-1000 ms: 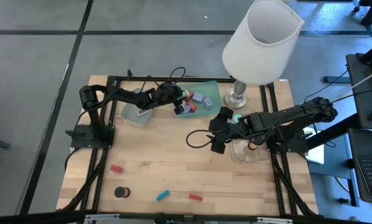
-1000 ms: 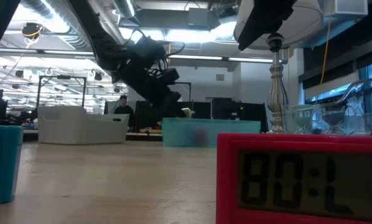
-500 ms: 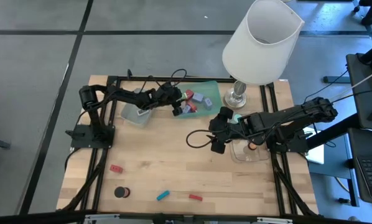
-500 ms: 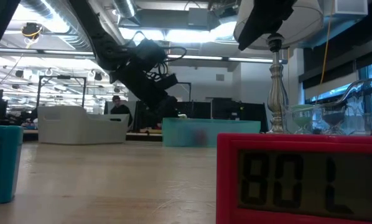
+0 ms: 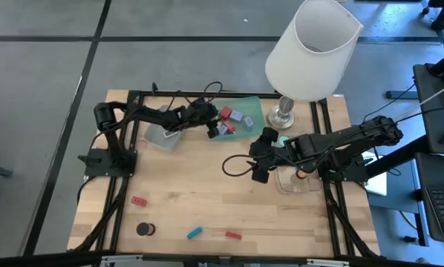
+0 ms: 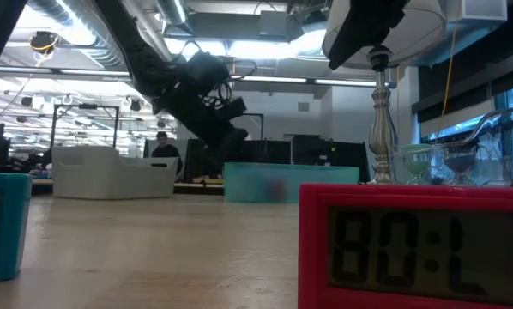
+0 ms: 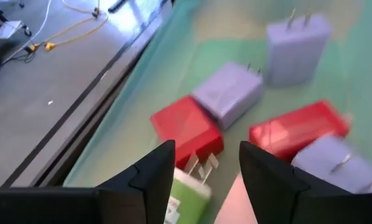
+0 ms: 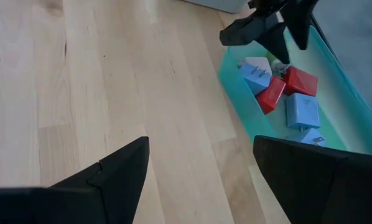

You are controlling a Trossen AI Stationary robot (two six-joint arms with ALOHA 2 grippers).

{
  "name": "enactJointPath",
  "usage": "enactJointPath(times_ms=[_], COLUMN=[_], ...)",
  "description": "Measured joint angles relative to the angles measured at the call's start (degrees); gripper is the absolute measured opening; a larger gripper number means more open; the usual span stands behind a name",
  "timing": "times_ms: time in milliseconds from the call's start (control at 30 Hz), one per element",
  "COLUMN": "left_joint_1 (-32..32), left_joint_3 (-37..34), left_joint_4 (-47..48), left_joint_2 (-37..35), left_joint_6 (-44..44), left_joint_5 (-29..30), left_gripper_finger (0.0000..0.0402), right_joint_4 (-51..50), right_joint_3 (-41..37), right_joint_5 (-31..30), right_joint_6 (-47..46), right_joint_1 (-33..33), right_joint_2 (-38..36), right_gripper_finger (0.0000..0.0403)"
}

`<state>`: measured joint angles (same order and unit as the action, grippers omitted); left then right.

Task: Pick & Place Office items
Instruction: Put the red charger adapter into the green bin

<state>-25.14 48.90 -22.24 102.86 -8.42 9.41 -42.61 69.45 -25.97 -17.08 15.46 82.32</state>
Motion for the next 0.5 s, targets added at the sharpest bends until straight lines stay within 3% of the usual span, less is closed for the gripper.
enactJointPath(times_ms=[200, 400, 500], left_joint_1=[2.8, 8.4, 13.4], left_joint_3=[1.1, 1.3, 1.3], left_joint_4=[4.5, 19.9, 27.4], left_joint_2=[-6.2, -18.5, -24.0], left_joint_6=[0.5, 3.9, 7.4], left_joint_5=[-1.9, -19.6, -23.1], left_gripper_finger=[0.0196, 0.0198, 0.0193], right_joint_4=[-0.1, -0.4, -0.4], right_joint_3=[0.0, 0.0, 0.0], right_joint_5=[0.1, 0.1, 0.3], right_joint_6=[0.0, 0.0, 0.0], right_joint_1=[0.0, 0.0, 0.0], right_joint_2=[0.0, 0.0, 0.0], right_gripper_finger=[0.0291, 0.0291, 0.0291])
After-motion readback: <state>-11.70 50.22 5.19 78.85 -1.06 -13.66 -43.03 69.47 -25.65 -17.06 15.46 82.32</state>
